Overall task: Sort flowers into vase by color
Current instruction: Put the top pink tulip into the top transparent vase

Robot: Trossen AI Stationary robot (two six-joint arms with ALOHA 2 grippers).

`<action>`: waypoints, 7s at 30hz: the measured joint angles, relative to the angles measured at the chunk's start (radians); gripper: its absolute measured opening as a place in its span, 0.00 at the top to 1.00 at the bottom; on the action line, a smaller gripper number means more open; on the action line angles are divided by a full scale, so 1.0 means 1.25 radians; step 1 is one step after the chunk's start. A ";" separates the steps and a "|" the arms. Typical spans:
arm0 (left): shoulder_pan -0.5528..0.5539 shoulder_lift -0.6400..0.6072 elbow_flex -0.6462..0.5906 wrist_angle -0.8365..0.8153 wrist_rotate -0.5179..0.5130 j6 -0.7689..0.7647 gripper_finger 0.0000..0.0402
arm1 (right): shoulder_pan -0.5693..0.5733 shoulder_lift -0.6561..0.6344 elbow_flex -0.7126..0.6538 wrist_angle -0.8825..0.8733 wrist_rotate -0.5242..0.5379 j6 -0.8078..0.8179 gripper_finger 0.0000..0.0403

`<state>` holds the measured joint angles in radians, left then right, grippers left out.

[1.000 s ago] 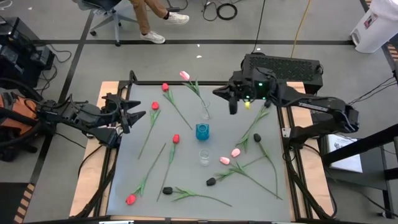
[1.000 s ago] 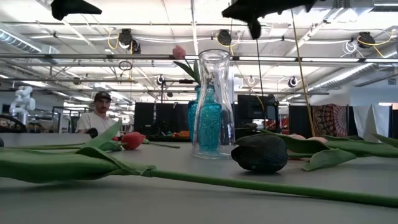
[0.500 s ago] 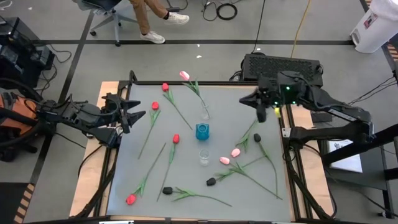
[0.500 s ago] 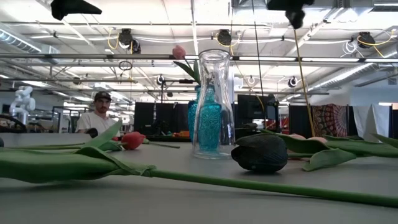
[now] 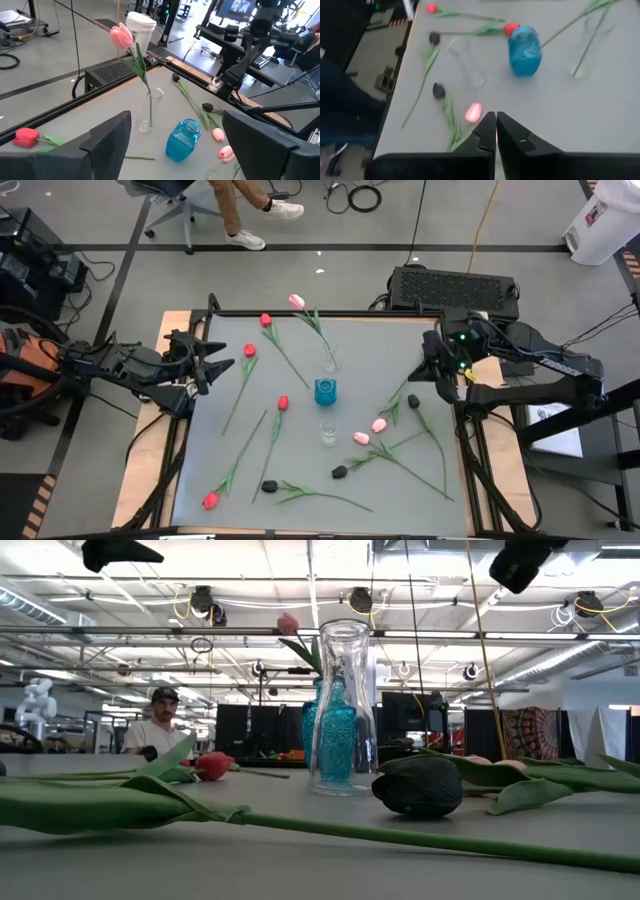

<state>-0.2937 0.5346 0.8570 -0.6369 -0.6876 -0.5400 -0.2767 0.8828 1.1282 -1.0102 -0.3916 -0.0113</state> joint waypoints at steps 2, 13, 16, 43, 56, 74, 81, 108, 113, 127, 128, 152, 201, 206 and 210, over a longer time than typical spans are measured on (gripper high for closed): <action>0.000 0.000 0.000 0.000 0.000 0.000 0.20 | 0.010 0.012 0.010 -0.011 0.000 -0.001 0.98; 0.000 0.000 0.000 0.000 0.002 0.001 0.20 | 0.047 0.144 0.132 -0.140 0.008 -0.203 0.98; 0.000 0.000 0.000 0.000 0.002 0.002 0.20 | 0.047 0.185 0.172 -0.180 0.036 -0.274 0.98; 0.000 0.000 0.000 0.000 0.002 0.002 0.20 | 0.184 0.440 0.222 -0.287 0.104 -0.568 0.98; 0.000 0.000 0.000 0.000 0.002 0.002 0.20 | 0.209 0.575 0.211 -0.237 0.101 -0.501 0.99; 0.000 0.000 0.000 0.000 0.002 0.002 0.20 | 0.205 0.404 -0.048 -0.119 0.081 -0.479 1.00; 0.000 0.000 0.000 0.000 0.002 0.002 0.20 | 0.187 0.299 -0.193 0.014 0.092 -0.488 1.00; 0.000 0.000 0.000 0.000 0.002 0.002 0.20 | 0.142 0.289 -0.345 0.232 0.123 -0.590 1.00; 0.000 0.000 0.000 0.000 0.002 0.002 0.20 | 0.137 0.289 -0.363 0.277 0.123 -0.625 1.00; 0.000 0.000 0.000 0.000 0.002 0.002 0.20 | 0.132 0.346 -0.375 0.302 0.133 -0.655 1.00; 0.000 0.000 0.000 0.000 0.002 0.002 0.20 | 0.132 0.348 -0.375 0.302 0.141 -0.648 1.00; 0.000 0.000 0.000 0.000 0.002 0.002 0.20 | 0.134 0.346 -0.375 0.316 0.223 -0.506 0.87; 0.000 0.000 0.000 0.000 0.002 0.002 0.20 | 0.139 0.405 -0.374 0.319 0.200 -0.651 0.68; 0.000 0.000 0.000 0.000 0.002 0.002 0.20 | 0.139 0.405 -0.374 0.318 0.214 -0.648 0.70; 0.000 0.000 0.000 0.000 0.002 0.002 0.20 | 0.139 0.405 -0.374 0.310 0.214 -0.627 0.73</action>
<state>-0.2939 0.5346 0.8570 -0.6369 -0.6853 -0.5379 -0.1028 1.3896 0.6605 -0.6229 -0.1246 -0.7948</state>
